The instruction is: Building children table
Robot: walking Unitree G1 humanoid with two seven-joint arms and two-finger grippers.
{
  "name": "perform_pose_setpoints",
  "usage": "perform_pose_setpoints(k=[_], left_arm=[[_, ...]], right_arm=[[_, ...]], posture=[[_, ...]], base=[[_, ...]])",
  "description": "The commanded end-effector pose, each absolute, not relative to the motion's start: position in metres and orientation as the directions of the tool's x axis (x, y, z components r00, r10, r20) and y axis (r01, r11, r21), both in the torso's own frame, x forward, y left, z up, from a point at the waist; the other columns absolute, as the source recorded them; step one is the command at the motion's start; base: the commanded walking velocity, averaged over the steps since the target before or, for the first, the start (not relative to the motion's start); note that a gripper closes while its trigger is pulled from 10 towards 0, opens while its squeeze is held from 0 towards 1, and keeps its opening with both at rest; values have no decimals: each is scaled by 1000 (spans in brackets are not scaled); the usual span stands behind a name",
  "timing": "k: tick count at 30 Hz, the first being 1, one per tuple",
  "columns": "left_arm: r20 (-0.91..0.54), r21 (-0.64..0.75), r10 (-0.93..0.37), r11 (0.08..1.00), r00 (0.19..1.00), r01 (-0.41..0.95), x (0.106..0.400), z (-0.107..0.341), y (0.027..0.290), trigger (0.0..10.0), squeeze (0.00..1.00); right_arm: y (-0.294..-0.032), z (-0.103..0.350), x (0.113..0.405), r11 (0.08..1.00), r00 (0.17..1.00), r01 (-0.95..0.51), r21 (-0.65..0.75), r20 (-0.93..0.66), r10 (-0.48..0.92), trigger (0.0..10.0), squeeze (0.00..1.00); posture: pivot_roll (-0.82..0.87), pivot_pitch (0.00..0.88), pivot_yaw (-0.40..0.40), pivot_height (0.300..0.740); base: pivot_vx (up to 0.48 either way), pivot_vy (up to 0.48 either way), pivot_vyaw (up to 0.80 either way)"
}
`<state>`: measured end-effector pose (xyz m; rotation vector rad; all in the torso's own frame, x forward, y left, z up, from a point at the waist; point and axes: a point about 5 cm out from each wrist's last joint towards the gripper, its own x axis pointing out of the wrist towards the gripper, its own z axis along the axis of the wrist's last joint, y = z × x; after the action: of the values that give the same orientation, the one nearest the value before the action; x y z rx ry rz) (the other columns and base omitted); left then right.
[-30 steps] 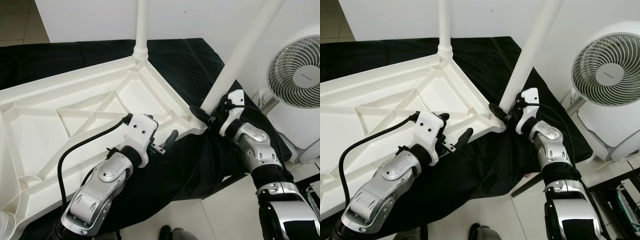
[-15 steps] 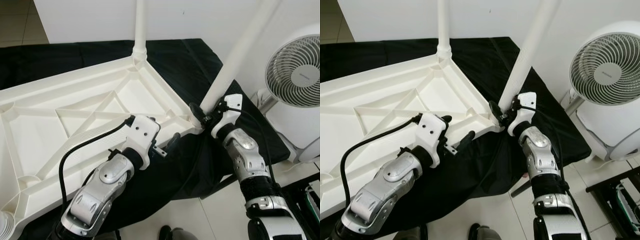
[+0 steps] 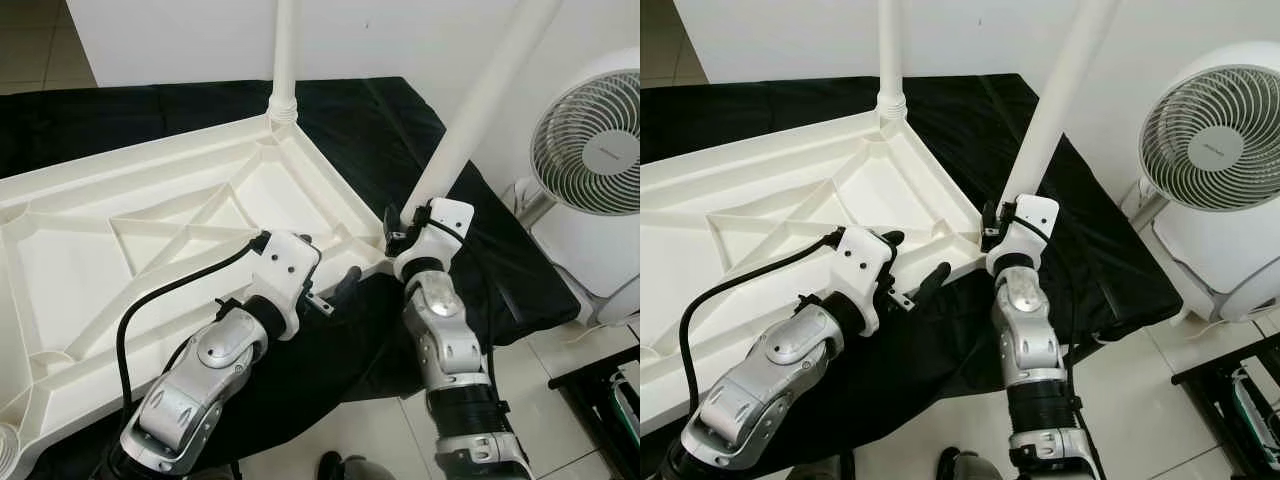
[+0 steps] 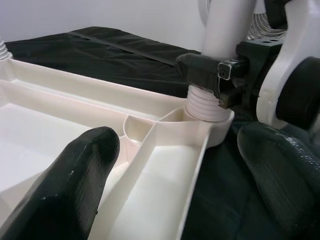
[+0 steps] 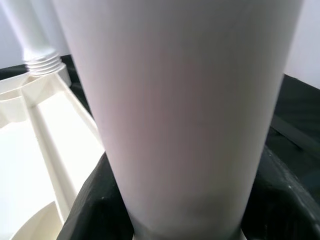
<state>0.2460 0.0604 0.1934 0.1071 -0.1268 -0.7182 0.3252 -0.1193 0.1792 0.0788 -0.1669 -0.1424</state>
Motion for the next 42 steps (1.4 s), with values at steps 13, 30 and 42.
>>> perform_pose_setpoints(k=[13, 30, 42], left_arm=[[70, 158, -742, 668, 666, 727, 239, 191, 53, 10000, 0], [67, 164, -745, 664, 664, 729, 240, 191, 53, 10000, 0], [69, 177, -743, 666, 666, 724, 243, 193, 56, 10000, 0]], right_arm=[[-125, 172, 318, 988, 981, 141, 65, 126, -148, 10000, 1000], [-145, 196, 325, 930, 914, -365, 44, 205, 349, 10000, 0], [-172, 187, 334, 763, 760, -640, -89, 75, 646, 10000, 0]], posture=[[87, 124, -94, 740], [83, 122, -86, 740], [88, 130, -68, 740]], base=[[0, 0, 0], [0, 0, 0], [0, 0, 0]])
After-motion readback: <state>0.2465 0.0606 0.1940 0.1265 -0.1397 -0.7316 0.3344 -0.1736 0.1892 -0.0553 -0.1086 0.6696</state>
